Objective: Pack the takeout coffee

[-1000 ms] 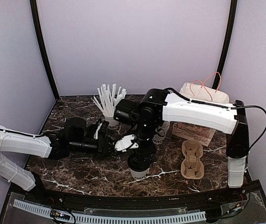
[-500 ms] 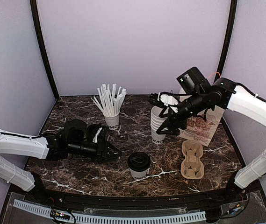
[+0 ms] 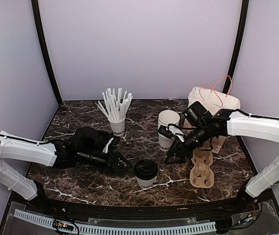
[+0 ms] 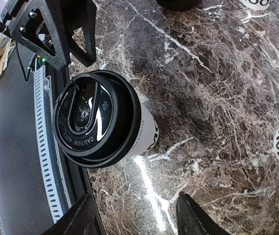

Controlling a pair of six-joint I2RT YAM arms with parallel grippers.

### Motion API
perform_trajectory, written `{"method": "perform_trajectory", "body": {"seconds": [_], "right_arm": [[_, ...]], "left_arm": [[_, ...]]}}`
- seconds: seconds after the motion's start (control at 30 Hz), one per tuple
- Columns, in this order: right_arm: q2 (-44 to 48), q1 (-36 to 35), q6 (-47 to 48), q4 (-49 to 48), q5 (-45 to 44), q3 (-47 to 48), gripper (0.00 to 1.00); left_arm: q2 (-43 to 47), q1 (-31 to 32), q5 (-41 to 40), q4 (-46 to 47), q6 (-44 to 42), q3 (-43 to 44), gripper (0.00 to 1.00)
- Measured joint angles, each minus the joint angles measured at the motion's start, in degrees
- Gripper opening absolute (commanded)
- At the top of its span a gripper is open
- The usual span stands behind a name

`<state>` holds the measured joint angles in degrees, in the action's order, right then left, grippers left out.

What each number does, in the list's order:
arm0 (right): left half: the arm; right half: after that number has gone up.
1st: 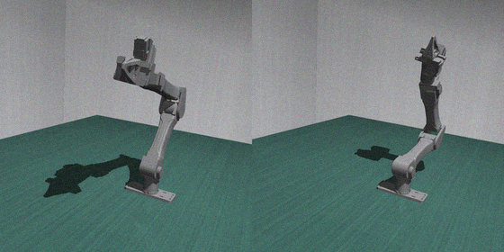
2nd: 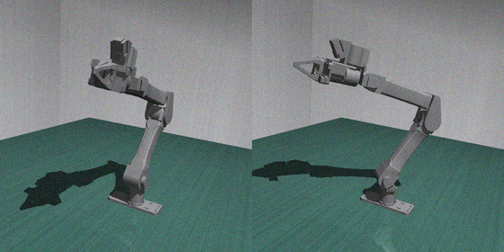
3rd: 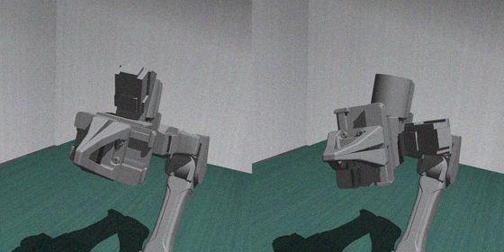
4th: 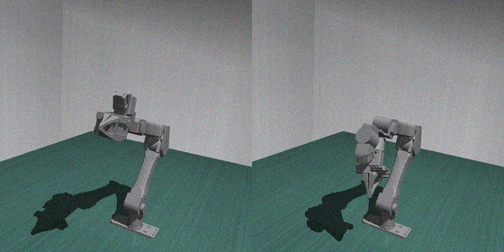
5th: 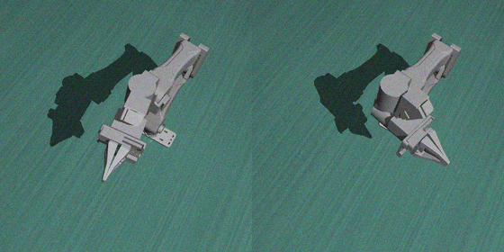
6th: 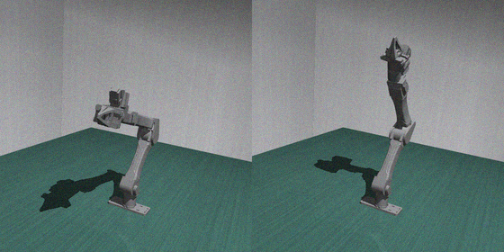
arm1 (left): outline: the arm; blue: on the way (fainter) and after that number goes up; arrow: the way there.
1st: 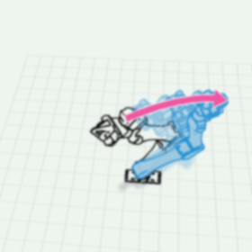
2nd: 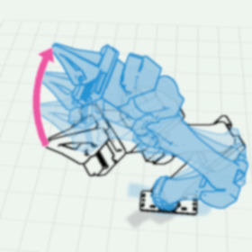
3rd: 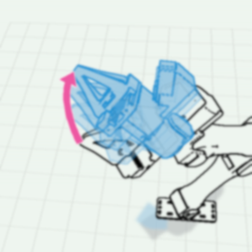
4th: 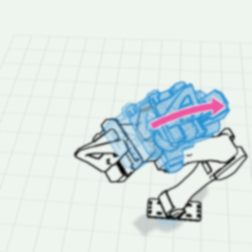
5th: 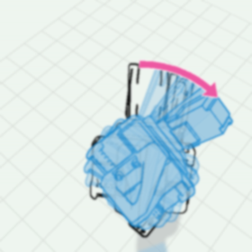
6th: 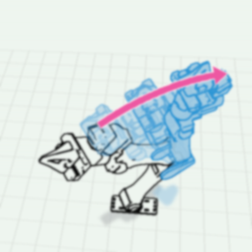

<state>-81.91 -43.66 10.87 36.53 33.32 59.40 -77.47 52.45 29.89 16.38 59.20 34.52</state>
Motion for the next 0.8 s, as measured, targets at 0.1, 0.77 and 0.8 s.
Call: {"method": "perform_trajectory", "body": {"seconds": [0.1,0.77,0.8], "right_arm": [[-1.31,1.14,-2.60,-2.95,3.26,-1.01,0.47],[-10.29,2.84,-12.72,-9.79,15.52,-1.18,0.46],[-10.97,2.84,-12.85,-9.77,15.85,-1.18,0.46]], "left_arm": [[-1.31,0.13,0.20,0.15,0.02,0.35,0.44],[-6.73,0.22,2.43,1.16,0.02,2.95,0.44],[-6.80,0.22,2.47,1.33,0.00,2.95,0.44]]}}
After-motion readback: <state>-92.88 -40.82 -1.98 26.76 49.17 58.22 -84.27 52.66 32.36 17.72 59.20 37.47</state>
